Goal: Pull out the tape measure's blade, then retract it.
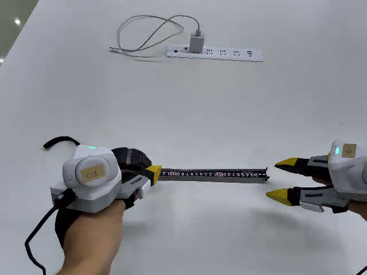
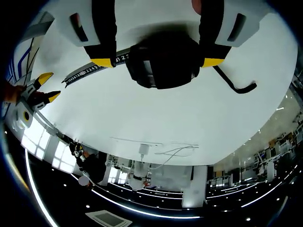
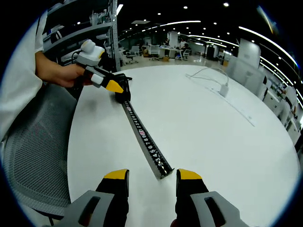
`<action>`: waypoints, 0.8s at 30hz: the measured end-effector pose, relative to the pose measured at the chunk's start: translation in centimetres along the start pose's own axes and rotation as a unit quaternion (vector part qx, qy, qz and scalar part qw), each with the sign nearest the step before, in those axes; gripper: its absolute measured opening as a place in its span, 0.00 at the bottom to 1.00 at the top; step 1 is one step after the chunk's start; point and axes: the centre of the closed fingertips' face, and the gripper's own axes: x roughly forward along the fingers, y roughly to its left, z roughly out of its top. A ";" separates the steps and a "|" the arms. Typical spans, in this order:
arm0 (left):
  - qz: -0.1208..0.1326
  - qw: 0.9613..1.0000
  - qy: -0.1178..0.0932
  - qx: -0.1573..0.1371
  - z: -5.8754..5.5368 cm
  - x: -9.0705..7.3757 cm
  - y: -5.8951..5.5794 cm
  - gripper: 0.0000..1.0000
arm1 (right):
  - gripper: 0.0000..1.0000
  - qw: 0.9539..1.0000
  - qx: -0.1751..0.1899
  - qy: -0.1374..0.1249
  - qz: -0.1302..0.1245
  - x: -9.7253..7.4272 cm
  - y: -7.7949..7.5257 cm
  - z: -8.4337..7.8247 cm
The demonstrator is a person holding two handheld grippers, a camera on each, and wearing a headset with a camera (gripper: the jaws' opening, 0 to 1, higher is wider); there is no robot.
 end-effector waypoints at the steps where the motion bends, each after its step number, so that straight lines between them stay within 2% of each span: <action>1: 0.002 1.000 0.002 0.000 -0.1 0.0 0.1 0.67 | 0.36 1.000 -0.003 0.002 0.002 0.1 -0.1 0.0; 9: 0.010 1.000 0.009 0.003 -0.4 0.4 0.4 0.64 | 0.35 1.000 -0.014 0.011 0.006 0.3 -1.1 -0.1; 16: 0.009 1.000 0.009 -0.017 -0.5 0.6 0.6 0.64 | 0.32 1.000 -0.021 0.016 0.009 0.5 -1.7 0.0; 24: 0.010 1.000 0.011 -0.026 -0.6 0.8 0.8 0.62 | 0.31 0.999 -0.028 0.020 0.011 0.7 -2.1 0.1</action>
